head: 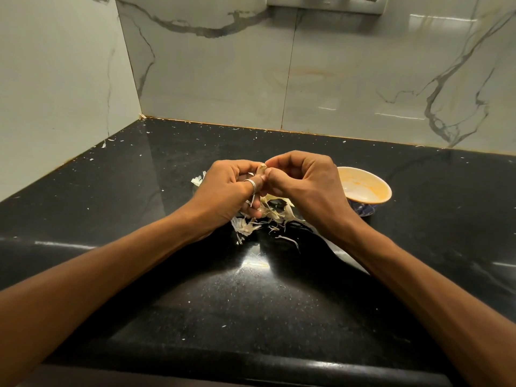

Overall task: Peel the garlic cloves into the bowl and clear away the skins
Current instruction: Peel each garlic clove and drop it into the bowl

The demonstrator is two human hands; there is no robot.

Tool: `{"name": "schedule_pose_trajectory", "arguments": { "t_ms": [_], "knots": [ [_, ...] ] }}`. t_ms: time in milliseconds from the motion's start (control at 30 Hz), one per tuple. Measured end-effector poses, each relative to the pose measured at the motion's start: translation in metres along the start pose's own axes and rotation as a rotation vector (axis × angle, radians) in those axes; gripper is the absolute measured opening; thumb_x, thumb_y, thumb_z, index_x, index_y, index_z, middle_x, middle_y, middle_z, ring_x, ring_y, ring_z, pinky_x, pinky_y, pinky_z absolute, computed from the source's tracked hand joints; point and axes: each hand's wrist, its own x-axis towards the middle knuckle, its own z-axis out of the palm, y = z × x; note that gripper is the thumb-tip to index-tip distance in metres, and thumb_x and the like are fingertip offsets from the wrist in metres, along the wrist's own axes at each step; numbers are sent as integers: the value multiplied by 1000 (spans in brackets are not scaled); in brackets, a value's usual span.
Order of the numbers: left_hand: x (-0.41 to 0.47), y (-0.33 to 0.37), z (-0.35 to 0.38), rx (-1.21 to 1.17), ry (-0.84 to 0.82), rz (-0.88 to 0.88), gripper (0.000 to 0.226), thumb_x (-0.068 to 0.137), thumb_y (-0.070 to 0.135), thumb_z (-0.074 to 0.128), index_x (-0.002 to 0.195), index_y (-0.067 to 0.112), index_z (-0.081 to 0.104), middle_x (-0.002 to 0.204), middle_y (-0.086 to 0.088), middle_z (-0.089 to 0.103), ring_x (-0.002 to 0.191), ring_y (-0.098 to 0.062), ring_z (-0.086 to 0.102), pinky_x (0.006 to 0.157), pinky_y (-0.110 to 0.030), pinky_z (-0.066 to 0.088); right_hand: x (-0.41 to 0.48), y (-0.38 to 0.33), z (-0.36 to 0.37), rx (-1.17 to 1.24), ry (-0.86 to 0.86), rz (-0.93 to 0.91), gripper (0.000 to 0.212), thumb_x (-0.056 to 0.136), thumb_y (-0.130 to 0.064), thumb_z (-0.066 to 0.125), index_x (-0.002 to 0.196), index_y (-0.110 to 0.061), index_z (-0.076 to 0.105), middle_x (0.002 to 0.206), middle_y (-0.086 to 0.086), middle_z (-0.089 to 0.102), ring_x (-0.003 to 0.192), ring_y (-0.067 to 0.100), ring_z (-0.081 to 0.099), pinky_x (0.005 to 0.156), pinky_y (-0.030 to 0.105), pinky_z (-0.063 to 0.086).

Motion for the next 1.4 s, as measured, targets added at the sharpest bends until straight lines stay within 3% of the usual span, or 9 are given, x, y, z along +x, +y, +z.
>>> {"name": "schedule_pose_trajectory", "arguments": {
  "t_ms": [133, 300, 633, 867, 1033, 1100, 1233, 1400],
  "knots": [
    [-1, 0, 1, 67, 15, 41, 21, 101, -2, 52, 105, 11, 68, 71, -7, 64, 50, -10, 57, 51, -28, 59, 0, 1, 0, -94, 24, -46, 12, 91, -21, 75, 96, -11, 76, 81, 0, 78, 75, 14, 76, 74, 45, 64],
    [-1, -3, 0, 123, 21, 74, 23, 99, -4, 52, 107, 11, 68, 69, 0, 68, 54, -13, 62, 54, -29, 60, 1, 1, 1, -92, 40, -35, 16, 92, -27, 73, 92, -12, 76, 80, 1, 77, 75, 19, 76, 73, 49, 63],
    [2, -7, 2, 148, 61, 121, 19, 99, 5, 60, 114, 13, 69, 78, -15, 71, 56, -19, 66, 55, -33, 61, 2, -3, 0, -18, 66, 52, 6, 89, -17, 71, 85, -14, 74, 75, 4, 77, 74, 19, 77, 76, 47, 64],
    [3, -9, 0, 168, 74, 138, 31, 95, 8, 66, 125, 14, 65, 84, -4, 75, 65, -18, 72, 54, -34, 61, 2, -7, -1, -151, 101, 67, 18, 89, -34, 75, 81, -18, 71, 73, 2, 72, 71, 19, 72, 69, 50, 60],
    [4, -10, -1, 189, 125, 160, 34, 91, 14, 73, 124, 17, 68, 85, 3, 77, 67, -18, 74, 56, -34, 61, 2, -12, -2, -163, 68, 93, 18, 88, -31, 72, 74, -21, 72, 74, 4, 72, 77, 29, 69, 68, 55, 58],
    [5, -11, -2, 204, 141, 173, 35, 90, 12, 74, 124, 15, 69, 88, 2, 77, 69, -20, 75, 58, -34, 62, 2, -14, -3, -151, 51, 110, 16, 89, -27, 70, 74, -21, 73, 75, 6, 73, 75, 29, 69, 66, 50, 60],
    [5, -11, -3, 209, 143, 183, 35, 90, 8, 73, 125, 13, 69, 91, -2, 77, 72, -19, 76, 61, -33, 63, 2, -16, -4, -90, 15, 140, 13, 91, -20, 70, 79, -16, 73, 80, 12, 73, 66, 15, 64, 52, 25, 50],
    [5, -9, -3, 179, 138, 175, 34, 91, 5, 71, 125, 12, 68, 92, -3, 77, 73, -17, 76, 61, -27, 62, 2, -15, -5, -32, -11, 181, 11, 91, -15, 69, 81, -16, 74, 79, 7, 73, 65, 7, 63, 53, 22, 49]
  ]
}}
